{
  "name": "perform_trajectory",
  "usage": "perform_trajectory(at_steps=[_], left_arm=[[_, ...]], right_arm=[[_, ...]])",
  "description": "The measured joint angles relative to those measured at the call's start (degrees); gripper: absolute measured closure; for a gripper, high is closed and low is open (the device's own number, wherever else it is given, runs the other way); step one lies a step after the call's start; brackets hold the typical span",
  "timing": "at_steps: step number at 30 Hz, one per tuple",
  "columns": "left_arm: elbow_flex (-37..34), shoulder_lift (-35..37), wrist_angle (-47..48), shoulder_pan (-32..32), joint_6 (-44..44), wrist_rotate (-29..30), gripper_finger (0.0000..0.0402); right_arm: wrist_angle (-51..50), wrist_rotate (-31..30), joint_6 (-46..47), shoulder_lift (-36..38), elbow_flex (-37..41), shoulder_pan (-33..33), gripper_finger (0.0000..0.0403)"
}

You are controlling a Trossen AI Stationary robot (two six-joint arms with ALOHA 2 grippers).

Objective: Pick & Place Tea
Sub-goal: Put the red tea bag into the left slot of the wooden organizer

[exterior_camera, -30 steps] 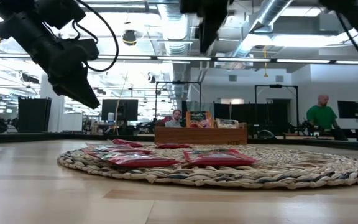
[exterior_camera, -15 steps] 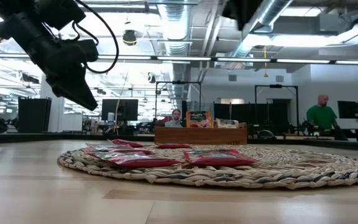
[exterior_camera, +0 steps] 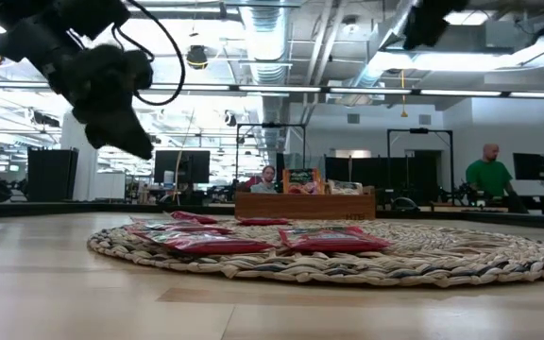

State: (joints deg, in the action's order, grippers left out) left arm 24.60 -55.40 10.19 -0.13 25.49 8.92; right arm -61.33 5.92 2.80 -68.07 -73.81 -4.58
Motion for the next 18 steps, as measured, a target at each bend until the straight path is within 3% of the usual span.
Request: perform_trajectory(at_steps=[4,10,18], left_arm=[[0.11,0.00,-5.46,-0.02,1.07,-2.25,0.0271],[5.66,-0.95,-5.54,-0.02,1.19,-1.55,0.0271],[21.34,-12.51,10.61,0.01,1.18,-0.17,0.0271]], right_arm=[[9.75,0.04,3.85,8.33,12.11,0.69,0.0300],[25.23,0.05,8.88,18.61,28.32,1.70,0.0300],[38.85,0.01,10.80,28.72,42.24,0.37,0.0300]])
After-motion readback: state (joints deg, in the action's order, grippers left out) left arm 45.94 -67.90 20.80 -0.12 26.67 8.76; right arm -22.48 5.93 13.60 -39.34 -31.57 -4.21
